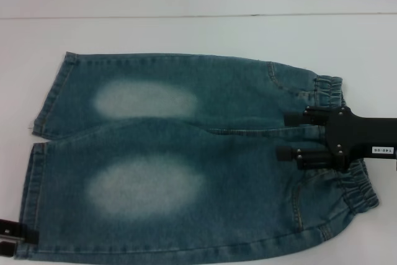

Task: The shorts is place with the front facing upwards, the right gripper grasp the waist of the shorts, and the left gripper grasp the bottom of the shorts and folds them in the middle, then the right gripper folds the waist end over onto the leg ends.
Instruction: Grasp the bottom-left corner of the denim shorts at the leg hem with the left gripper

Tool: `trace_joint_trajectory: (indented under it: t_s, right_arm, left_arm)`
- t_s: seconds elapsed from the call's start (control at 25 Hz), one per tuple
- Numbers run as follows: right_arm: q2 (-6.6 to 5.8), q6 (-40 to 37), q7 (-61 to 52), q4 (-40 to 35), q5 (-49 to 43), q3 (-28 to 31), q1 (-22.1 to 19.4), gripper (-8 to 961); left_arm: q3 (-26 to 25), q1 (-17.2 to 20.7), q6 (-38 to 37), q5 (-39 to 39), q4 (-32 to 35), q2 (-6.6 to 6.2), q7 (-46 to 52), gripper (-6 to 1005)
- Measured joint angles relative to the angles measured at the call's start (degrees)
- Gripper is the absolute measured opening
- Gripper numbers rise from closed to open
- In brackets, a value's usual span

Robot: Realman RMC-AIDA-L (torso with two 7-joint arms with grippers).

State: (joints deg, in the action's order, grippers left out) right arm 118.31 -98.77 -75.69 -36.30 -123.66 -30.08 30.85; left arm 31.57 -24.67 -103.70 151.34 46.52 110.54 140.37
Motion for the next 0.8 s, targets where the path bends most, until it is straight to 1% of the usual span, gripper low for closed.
trace_joint_trajectory:
  t_s: [0.24, 0.64, 0.8]
  right_arm:
    - [-0.04, 0.0, 0.1, 0.0, 0.0, -0.11, 0.0, 862]
    - [0.18, -0.02, 0.79, 0.0, 0.0, 0.2, -0.44, 861]
    - [0.26, -0.02, 1.11, 0.02, 0.0, 0.22, -0.54, 861]
  left_arm:
    - [-0.01, -0.07, 0.19, 0.09, -0.02, 0.21, -0.04, 736]
    - [-0.01, -1.21, 0.07, 0.09, 0.31, 1.34, -0.1, 736]
    - [-0.02, -1.58, -0.07, 0.06, 0.5, 1.43, -0.32, 736]
